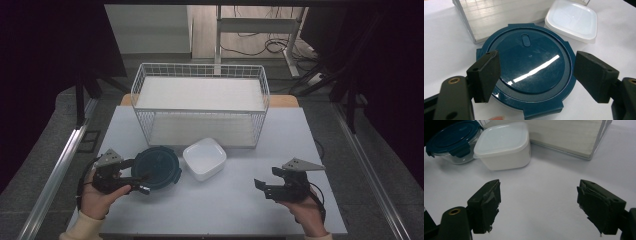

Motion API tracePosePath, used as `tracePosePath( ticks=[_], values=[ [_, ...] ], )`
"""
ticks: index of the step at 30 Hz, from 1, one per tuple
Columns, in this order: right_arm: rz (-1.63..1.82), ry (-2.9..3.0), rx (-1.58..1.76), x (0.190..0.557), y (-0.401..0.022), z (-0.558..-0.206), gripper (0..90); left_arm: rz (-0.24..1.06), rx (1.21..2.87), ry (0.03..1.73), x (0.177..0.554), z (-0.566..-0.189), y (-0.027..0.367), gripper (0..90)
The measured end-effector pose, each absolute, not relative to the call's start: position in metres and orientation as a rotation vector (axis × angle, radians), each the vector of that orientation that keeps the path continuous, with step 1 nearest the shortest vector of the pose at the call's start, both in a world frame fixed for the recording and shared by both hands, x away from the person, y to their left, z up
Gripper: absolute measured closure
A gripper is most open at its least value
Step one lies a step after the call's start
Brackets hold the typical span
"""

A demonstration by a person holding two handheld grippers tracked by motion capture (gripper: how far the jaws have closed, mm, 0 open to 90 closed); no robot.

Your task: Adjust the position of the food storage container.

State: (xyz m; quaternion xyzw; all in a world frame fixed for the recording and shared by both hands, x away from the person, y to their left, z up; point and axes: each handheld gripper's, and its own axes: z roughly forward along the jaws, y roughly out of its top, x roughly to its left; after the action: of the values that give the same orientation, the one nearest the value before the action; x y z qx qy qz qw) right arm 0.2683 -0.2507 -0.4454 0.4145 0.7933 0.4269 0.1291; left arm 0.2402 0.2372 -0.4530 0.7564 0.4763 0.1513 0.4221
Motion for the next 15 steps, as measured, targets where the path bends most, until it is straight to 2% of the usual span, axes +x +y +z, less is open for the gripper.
tracePosePath(
  ticks=[15],
  values=[
    [1.230, 2.324, 1.206, 0.268, -0.249, -0.448, 19.5, 0.378, 1.903, 1.162, 0.241, -0.439, 0.247, 22.5]
  ],
)
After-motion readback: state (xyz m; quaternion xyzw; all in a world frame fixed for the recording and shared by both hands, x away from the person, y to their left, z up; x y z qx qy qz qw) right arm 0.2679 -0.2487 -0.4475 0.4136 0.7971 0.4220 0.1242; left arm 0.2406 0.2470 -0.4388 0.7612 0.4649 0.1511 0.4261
